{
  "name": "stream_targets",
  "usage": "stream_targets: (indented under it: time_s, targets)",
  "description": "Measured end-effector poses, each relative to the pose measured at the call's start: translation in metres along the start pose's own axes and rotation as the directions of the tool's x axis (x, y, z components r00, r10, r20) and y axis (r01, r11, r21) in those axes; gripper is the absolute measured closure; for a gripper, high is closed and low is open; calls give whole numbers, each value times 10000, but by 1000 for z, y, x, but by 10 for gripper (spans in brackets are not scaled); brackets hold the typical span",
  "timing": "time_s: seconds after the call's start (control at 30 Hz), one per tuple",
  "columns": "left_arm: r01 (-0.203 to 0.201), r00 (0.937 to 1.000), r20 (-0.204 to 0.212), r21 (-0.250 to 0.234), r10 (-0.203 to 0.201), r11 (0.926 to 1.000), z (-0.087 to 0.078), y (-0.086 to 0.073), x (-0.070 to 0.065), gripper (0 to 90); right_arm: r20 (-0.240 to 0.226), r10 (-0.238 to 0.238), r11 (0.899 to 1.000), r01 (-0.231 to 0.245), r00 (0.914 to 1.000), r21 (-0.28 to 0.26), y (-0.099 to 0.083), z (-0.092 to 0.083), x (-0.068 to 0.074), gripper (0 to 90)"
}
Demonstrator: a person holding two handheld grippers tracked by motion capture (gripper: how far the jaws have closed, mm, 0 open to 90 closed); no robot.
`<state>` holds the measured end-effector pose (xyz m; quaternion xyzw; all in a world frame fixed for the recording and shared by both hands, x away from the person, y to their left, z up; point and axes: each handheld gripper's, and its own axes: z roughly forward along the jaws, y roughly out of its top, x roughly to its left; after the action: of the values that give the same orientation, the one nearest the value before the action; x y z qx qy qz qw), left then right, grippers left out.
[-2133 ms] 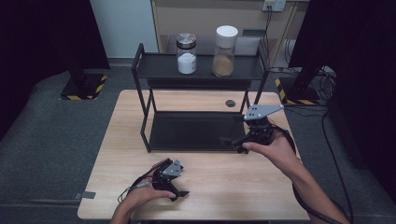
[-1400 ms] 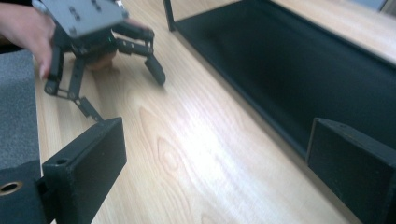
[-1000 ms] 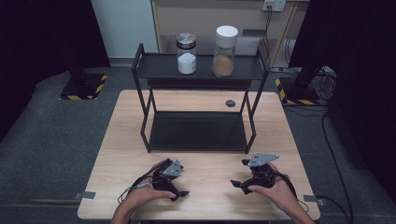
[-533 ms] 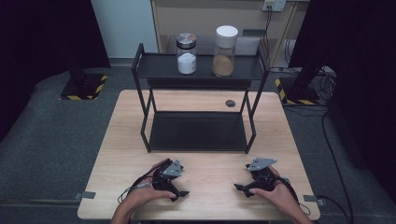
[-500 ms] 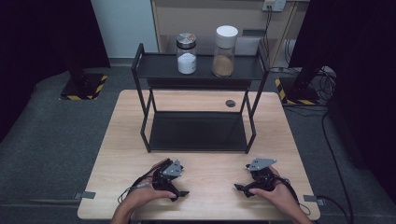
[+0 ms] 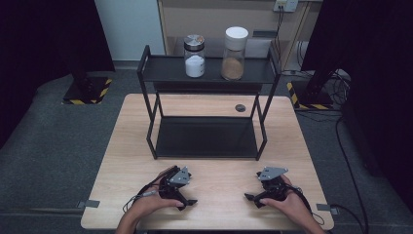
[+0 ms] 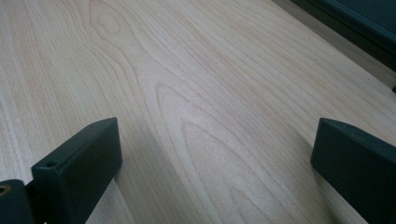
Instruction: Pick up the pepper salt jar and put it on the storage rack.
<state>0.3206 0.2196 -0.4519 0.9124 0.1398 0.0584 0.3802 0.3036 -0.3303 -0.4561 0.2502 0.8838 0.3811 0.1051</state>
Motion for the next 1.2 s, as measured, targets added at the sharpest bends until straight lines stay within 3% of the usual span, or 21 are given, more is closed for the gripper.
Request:
stream_targets:
  time_s: [1.2]
  targets:
    - [9, 10000, -14, 1, -9, 10000, 0, 0, 0, 0, 12, -18, 10000, 18, 10000, 32, 1, 1, 1, 14]
